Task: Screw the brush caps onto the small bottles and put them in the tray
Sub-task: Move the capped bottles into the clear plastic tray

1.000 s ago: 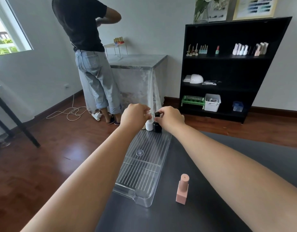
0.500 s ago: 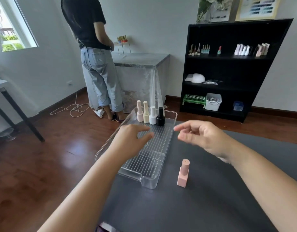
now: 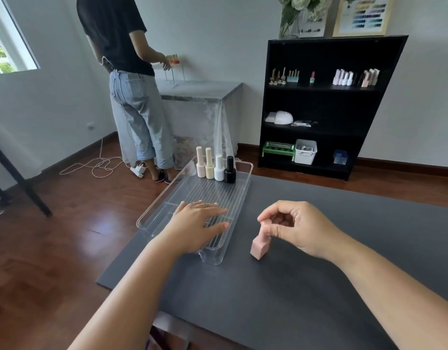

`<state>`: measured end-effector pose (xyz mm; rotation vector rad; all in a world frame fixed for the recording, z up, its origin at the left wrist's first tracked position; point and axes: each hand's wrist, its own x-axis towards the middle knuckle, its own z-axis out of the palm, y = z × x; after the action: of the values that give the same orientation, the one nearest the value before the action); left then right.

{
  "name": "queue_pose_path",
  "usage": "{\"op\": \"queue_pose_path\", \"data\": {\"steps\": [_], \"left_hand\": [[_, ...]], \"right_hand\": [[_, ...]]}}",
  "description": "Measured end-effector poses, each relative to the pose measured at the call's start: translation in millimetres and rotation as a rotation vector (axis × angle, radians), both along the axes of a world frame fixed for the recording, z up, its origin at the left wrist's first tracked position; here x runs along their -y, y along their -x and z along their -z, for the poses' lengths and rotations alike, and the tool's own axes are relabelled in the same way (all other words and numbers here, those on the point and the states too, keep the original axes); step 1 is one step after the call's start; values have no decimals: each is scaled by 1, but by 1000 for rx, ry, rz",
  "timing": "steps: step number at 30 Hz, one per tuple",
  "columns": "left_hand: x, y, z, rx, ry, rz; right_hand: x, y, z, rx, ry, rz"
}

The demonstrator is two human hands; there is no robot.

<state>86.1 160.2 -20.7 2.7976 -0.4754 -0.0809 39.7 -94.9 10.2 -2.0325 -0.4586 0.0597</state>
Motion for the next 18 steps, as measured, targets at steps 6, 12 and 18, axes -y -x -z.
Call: {"op": "queue_pose_path", "data": {"steps": [6,12,18], "left_hand": [[1,-1,5,27,29,-10],[-2,-2,10,43,63,-16],[-4,-2,13,59,74,-13]], "right_hand": [[-6,-38,-44,211,-242,137],[-38,-116,-53,234,-234,249],[-55,-161,-20,234,142,357]]}}
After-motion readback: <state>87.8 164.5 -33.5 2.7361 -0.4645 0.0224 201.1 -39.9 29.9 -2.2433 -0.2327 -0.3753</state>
